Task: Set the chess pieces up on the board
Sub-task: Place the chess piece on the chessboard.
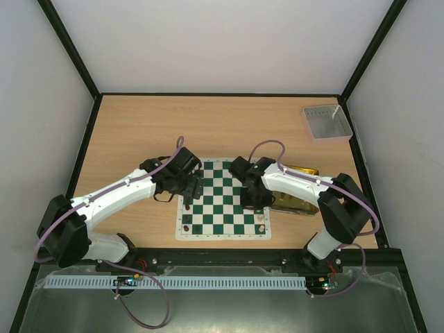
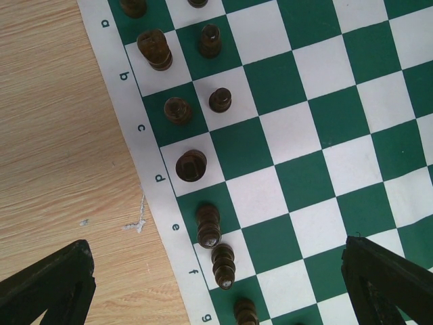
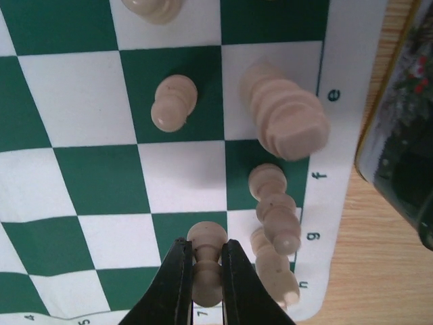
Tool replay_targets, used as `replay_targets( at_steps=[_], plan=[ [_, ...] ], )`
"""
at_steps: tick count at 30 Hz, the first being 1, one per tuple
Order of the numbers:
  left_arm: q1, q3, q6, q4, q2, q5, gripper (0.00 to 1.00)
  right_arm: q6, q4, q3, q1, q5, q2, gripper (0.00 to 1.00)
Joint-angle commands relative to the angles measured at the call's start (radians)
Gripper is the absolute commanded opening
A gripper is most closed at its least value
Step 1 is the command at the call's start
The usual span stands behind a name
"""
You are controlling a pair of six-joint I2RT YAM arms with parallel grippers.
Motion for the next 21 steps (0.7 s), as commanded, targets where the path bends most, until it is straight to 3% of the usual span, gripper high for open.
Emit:
replay_targets(
  at_steps=[1,21],
  plan=[
    [-0.005,-0.003,0.005,-0.014,-0.005,-0.013,0.99,0.014,0.059,-0.007,0.004,-0.003,0.025,0.05],
    [-0.003,-0.003,0.005,-0.015,-0.002,-0.02,0.99,0.006,0.105,0.018,0.004,0.021,0.105,0.06]
  ],
)
